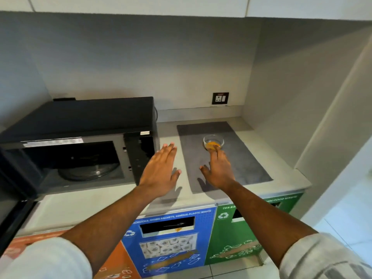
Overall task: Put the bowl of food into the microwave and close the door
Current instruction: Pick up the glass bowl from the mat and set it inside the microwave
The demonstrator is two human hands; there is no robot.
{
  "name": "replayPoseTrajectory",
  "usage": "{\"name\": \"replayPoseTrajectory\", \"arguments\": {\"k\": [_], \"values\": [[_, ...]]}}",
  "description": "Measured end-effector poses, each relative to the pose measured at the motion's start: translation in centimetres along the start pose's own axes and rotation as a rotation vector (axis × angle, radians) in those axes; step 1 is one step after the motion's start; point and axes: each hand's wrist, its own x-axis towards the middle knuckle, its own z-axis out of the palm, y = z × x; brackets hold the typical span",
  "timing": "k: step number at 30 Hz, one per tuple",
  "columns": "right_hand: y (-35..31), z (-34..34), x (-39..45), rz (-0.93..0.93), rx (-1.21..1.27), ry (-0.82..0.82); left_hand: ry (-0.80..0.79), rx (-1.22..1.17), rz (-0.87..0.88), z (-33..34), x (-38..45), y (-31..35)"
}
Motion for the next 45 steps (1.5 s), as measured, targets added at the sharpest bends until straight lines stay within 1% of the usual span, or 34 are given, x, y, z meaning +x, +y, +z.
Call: {"name": "replayPoseTrajectory", "arguments": {"k": [5,10,13,17,20,22,25,30,33,36,38,40,45], "values": [[7.2,-0.9,1.5,0.032,0.034,-0.02,-0.051,-0.101,-0.127,4.1,4.8,4.6],[12.6,-0.9,3.6,0.095,0.048,-0.091,-0.075,-0.257,-0.353,8.2,8.3,8.3],[14.8,-0.3,5.1,0.14,0.105,-0.112,-0.115,-0.331,-0.41,10.3,9.8,10.3],[16.5,1.4,7.6,0.164,0.255,-0.083,-0.13,-0.413,-0.5,12.7,12.9,10.9],[17.4,3.4,10.3,0.172,0.392,-0.052,-0.072,-0.512,-0.557,15.0,16.6,10.3],[18.0,4.6,12.2,0.224,0.504,-0.029,-0.034,-0.583,-0.596,16.4,19.1,9.7],[19.2,7.1,15.7,0.301,0.675,-0.037,-0.024,-0.645,-0.611,19.4,23.2,8.5],[21.5,11.6,22.4,0.427,1.065,-0.028,0.039,-0.857,-0.67,24.0,28.8,6.5],[22.2,13.4,25.2,0.456,1.177,-0.008,0.129,-1.007,-0.722,26.4,30.7,6.1],[22.3,15.1,27.4,0.498,1.319,0.048,0.219,-1.215,-0.788,28.5,32.3,5.8],[22.2,15.9,28.4,0.516,1.425,0.047,0.23,-1.317,-0.799,29.6,33.0,5.6],[21.8,16.4,28.8,0.518,1.463,0.019,0.229,-1.392,-0.804,30.5,33.7,5.5],[21.4,16.9,28.8,0.444,1.537,-0.02,0.272,-1.541,-0.783,31.1,34.6,5.7]]}}
